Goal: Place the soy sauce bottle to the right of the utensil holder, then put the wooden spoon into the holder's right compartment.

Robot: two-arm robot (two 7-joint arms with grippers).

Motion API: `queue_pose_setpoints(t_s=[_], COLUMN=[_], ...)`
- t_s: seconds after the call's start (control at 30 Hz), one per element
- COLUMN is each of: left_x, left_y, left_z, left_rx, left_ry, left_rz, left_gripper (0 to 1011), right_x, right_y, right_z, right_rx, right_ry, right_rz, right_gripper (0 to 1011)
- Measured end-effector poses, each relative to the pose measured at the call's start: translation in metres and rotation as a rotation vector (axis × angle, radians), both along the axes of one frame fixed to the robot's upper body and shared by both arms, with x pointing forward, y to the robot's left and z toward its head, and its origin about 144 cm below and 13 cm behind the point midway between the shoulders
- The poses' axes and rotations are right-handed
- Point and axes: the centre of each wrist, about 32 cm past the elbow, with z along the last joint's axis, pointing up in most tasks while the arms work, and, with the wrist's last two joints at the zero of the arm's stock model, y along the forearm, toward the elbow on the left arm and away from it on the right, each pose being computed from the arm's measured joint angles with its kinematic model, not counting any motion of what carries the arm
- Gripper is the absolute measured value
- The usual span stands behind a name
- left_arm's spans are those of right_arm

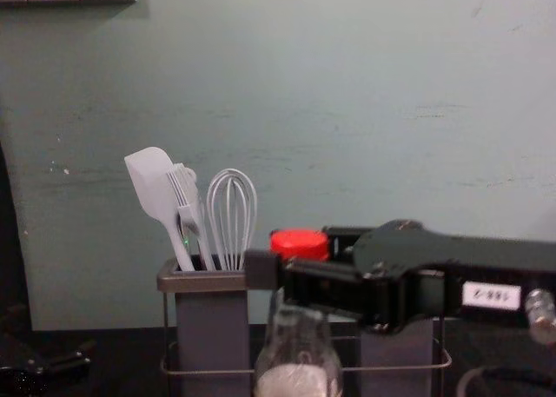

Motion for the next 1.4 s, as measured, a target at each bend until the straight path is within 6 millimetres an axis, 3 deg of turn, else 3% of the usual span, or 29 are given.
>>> queue_pose_setpoints(t_s=[0.33, 0.77, 1.4], left_x=[0.0, 0.0, 0.0], left_y=[0.0, 0.0, 0.0], left_z=[0.0, 0.0, 0.0], left_rx=[0.0, 0.0, 0.0], left_ry=[0.0, 0.0, 0.0], left_rz=[0.0, 0.0, 0.0], left_gripper=[1005, 1005, 1005], right_x=[-0.011, -0.025, -0.018], right_y=[-0.031, -0.091, -0.116], right_z=[0.006, -0.01, -0.015], right_rx=[-0.005, -0.026, -0.074], right_ry=[-0.025, -0.069, -0.089], right_rz=[-0.077, -0.282, -0.439], right_gripper=[381, 381, 381])
